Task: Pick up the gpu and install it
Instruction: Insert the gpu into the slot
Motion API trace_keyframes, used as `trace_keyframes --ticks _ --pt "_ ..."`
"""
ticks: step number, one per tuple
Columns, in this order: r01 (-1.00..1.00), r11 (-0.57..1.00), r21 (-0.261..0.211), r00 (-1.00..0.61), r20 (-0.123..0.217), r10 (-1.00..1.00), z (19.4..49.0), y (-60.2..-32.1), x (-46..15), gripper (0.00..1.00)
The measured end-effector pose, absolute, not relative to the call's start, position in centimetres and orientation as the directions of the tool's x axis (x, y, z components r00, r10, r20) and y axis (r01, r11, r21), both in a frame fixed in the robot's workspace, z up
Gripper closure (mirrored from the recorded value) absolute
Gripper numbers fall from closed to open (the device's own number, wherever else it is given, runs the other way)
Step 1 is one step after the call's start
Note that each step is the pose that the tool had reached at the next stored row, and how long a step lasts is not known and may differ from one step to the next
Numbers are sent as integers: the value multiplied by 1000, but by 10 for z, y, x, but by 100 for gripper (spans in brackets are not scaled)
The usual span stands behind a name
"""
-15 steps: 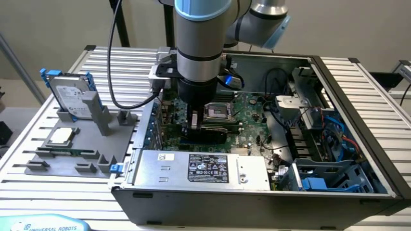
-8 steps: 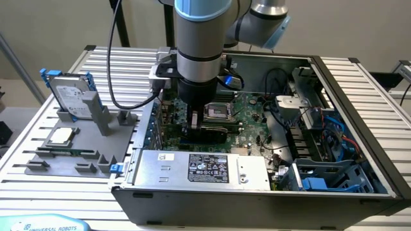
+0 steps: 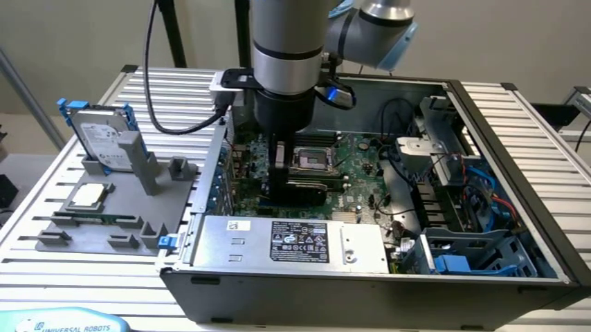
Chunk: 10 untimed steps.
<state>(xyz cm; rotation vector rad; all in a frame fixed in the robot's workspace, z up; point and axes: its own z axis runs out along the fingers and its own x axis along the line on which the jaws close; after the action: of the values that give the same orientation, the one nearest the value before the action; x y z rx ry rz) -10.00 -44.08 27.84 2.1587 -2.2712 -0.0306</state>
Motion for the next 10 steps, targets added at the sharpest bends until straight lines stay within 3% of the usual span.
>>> trace_keyframes --ticks 6,8,10 --pt "-999 51 20 -51 -8 -999 303 -441 -100 61" --pt "-999 51 20 -51 -8 -999 303 -441 -100 74" --pt "-999 51 20 -51 -8 -999 303 -441 -100 80"
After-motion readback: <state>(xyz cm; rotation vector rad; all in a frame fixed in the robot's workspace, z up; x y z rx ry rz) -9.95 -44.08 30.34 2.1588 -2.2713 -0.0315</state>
